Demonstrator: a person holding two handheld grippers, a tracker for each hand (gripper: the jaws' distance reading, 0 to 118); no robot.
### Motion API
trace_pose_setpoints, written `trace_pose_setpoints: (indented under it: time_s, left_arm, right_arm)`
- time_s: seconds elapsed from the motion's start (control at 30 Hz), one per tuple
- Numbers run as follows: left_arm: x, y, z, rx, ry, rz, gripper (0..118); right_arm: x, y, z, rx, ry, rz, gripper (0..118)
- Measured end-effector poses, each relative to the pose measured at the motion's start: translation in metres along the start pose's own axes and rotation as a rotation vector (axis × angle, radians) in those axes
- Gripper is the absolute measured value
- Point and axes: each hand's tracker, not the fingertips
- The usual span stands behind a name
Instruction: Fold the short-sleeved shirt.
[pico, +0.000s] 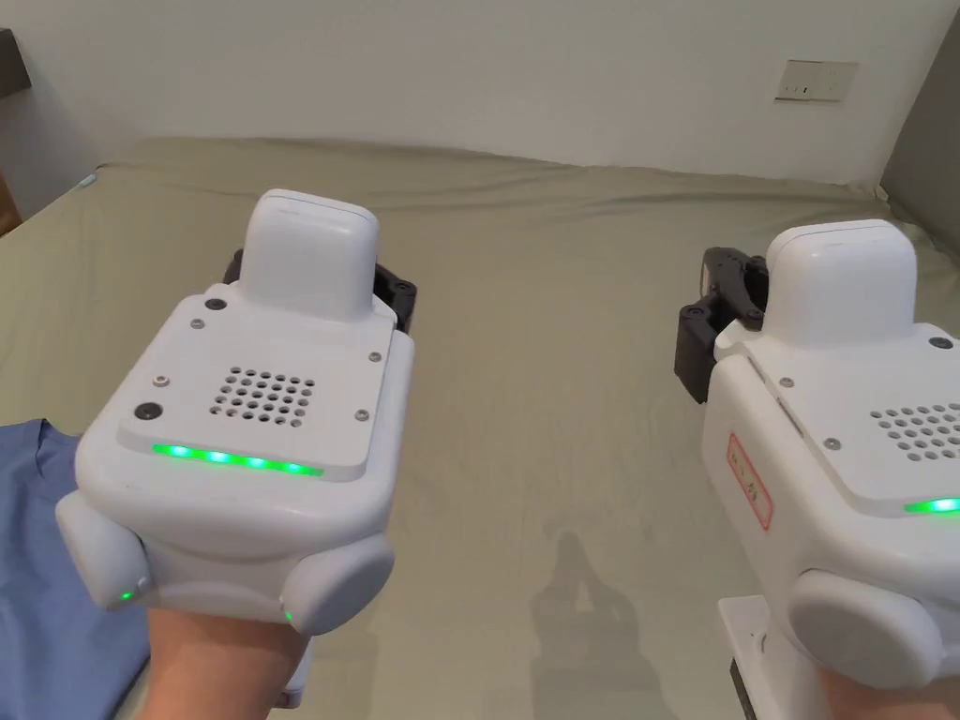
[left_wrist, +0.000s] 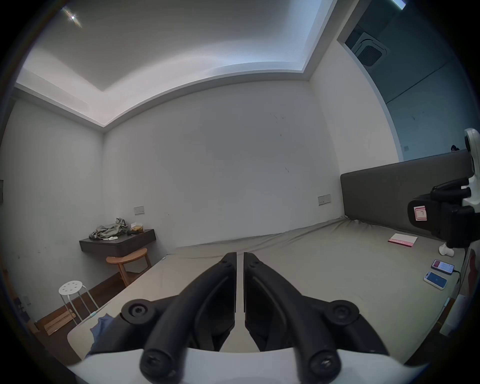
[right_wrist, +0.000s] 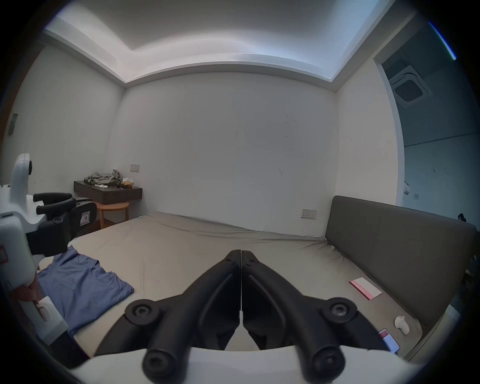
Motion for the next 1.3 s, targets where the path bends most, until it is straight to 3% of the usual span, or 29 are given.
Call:
trace_pose_setpoints:
  time_s: [0.13,0.67,0.8,0.97,1.3]
  left_arm:
    - [-0.001,-0.002,-0.001,-0.019,-0.06,0.027,0]
    - [-0.023,-0.009,0.004,-0.032,0.003,0.007,0]
    - [-0.042,-0.012,0.006,-0.049,0.061,0.019,0]
    - [-0.08,-0.011,0.025,-0.05,0.184,0.002,0]
    - [-0.157,-0.014,0.079,-0.083,0.437,-0.016,0]
  right_arm:
    - [0.0,-0.005,-0.001,-0.02,0.025,-0.002,0]
    - [-0.015,-0.005,-0.007,-0.011,0.049,-0.025,0]
    - [-0.034,0.001,-0.014,-0.017,0.104,-0.097,0]
    - [-0.07,0.006,-0.019,0.0,0.185,-0.027,0]
    - [-0.149,0.024,-0.009,0.052,0.392,0.009,0]
